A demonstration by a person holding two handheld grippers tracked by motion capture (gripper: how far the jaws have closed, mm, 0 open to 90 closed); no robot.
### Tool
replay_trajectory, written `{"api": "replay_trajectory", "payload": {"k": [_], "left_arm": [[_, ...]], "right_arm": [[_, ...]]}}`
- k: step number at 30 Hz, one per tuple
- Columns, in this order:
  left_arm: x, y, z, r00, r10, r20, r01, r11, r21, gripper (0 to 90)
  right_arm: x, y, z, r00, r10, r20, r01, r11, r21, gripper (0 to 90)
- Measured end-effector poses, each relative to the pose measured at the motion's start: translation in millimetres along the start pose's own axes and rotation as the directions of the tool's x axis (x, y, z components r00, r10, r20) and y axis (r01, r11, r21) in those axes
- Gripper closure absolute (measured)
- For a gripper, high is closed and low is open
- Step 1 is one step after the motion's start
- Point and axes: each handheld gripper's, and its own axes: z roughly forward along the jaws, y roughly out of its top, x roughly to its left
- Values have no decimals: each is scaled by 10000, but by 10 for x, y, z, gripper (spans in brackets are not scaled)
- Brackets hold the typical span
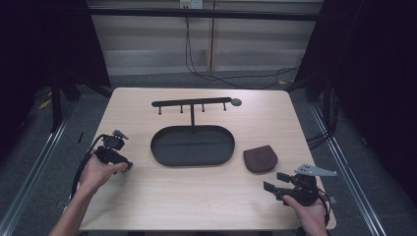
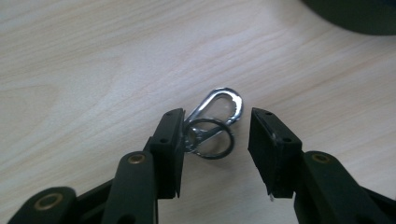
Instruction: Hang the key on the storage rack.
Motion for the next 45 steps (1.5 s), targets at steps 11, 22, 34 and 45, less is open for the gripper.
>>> {"api": "replay_trajectory", "payload": {"k": [11,22,34,45], "left_arm": [[-5,36,57,10000,-67,-36,67,9998,197,608],[36,45,51,9998,-151,142,145,9991,389,751],[54,22,-25,9996,169,230,-185,9974,702,774],[94,18,-123,9975,615,355,-651,9915,1131,892]], "right_arm": [[-6,0,-7,9999,100,-119,-101,9999,-62,254],[-8,0,-6,9999,94,-127,-95,9999,-38,255],[-9,0,2,9999,97,-128,-98,10000,-6,252],[-10,0,5,9998,137,-157,-137,9999,5,251]]}}
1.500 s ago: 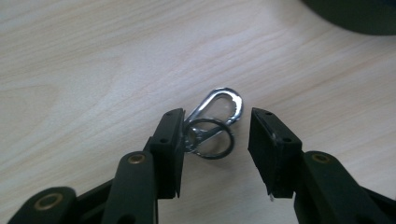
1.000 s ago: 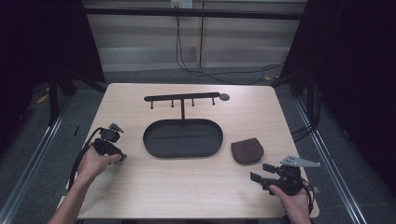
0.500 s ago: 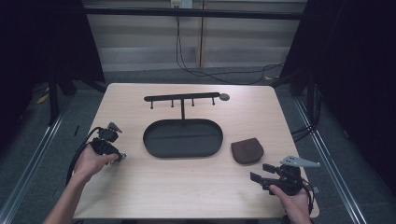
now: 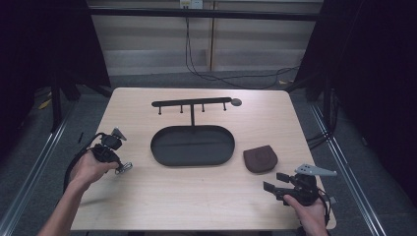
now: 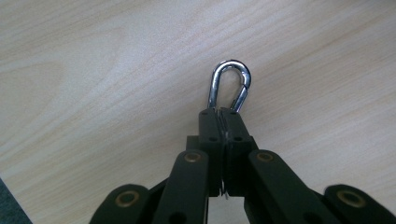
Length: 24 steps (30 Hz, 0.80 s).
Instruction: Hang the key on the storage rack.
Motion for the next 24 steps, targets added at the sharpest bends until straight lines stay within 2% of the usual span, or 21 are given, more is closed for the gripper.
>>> {"api": "replay_trajectory", "payload": {"k": [2,4,8,10,12,17,18,24], "left_arm": [[5,-7,-33,9998,53,175,-51,9999,-132,892],[-4,-8,-76,9997,244,101,-242,9996,-120,892],[-55,-7,-189,9990,365,257,-356,9988,-343,892],[-80,5,-261,9975,657,274,-644,9969,-456,892],[-106,10,-309,9967,750,317,-733,9960,-517,892],[-129,20,-414,9951,959,229,-945,9941,-539,892],[-138,13,-420,9960,789,427,-763,9954,-584,892],[-165,22,-456,9937,1027,443,-1005,9937,-494,891]], "right_arm": [[0,0,1,10000,2,5,-2,10000,6,250],[-1,0,2,10000,6,24,-6,10000,38,249],[0,0,4,10000,17,28,-17,10000,37,249],[0,0,5,10000,6,26,-6,10000,47,249],[1,0,6,10000,1,14,-1,10000,59,249],[2,0,7,10000,16,15,-16,9999,108,249],[1,0,7,10000,12,25,-13,9999,108,249],[2,0,11,10000,-11,6,11,9999,127,248]]}}
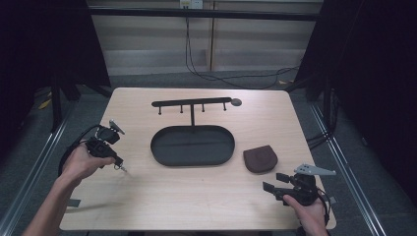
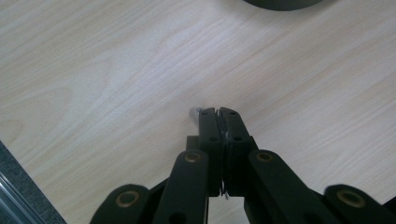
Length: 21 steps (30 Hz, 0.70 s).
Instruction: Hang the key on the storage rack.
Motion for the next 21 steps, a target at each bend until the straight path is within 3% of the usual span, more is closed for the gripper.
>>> {"api": "replay_trajectory", "payload": {"k": [12,21], "left_arm": [[-150,129,-204,9988,482,78,-483,9987,171,892],[-331,261,-349,9921,1252,44,-1253,9917,298,892]], "right_arm": [[1,0,0,10000,-5,-2,5,10000,12,246],[0,0,6,10000,-4,-23,4,10000,26,245]]}}
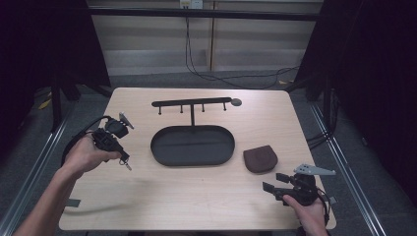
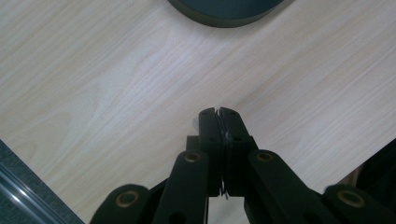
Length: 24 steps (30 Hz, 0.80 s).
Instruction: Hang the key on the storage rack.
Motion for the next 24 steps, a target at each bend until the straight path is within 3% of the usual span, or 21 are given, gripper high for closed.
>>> {"api": "replay_trajectory", "payload": {"k": [13,24], "left_arm": [[-171,225,-240,9978,583,-322,-581,9983,96,892],[-209,398,-368,9959,837,-354,-834,9965,105,892]], "right_arm": [[-1,0,5,10000,-7,-15,7,10000,54,239],[-2,-1,7,10000,29,-13,-29,10000,73,239]]}}
